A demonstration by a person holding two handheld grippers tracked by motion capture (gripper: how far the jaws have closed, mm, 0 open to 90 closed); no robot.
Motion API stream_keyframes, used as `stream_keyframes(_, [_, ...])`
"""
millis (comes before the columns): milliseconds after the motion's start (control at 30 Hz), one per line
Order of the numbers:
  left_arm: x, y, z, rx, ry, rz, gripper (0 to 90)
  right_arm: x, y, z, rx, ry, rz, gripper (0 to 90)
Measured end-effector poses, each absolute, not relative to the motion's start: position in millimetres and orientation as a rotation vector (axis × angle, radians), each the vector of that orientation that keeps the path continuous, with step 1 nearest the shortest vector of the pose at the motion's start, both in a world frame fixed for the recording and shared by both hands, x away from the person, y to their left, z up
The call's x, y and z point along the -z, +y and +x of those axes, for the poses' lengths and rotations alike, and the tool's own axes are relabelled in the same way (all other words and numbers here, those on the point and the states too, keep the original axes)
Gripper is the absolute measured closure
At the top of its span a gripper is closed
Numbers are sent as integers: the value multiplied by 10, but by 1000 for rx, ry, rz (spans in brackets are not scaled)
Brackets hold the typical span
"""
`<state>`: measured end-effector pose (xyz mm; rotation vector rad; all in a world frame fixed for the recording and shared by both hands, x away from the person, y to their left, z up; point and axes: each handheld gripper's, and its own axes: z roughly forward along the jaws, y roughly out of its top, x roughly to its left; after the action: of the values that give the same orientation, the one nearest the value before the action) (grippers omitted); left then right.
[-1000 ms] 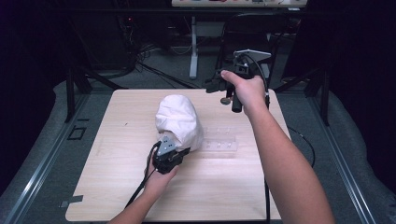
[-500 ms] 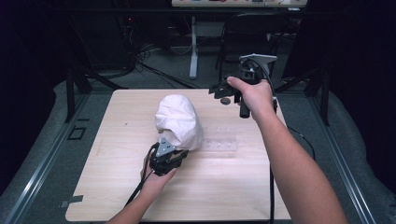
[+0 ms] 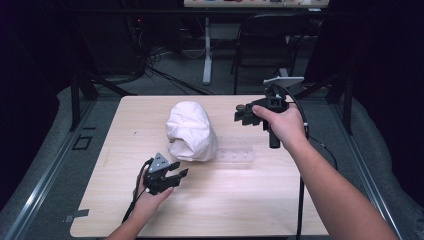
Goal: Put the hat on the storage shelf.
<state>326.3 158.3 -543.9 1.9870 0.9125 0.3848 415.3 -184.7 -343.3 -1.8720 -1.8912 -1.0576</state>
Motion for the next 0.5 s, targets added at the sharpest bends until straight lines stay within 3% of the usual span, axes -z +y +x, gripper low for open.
stream_keyframes(500, [5579,1918,3271,-346,989,1941,526,4093,-2108,3691,1091,-2089,-1872,530])
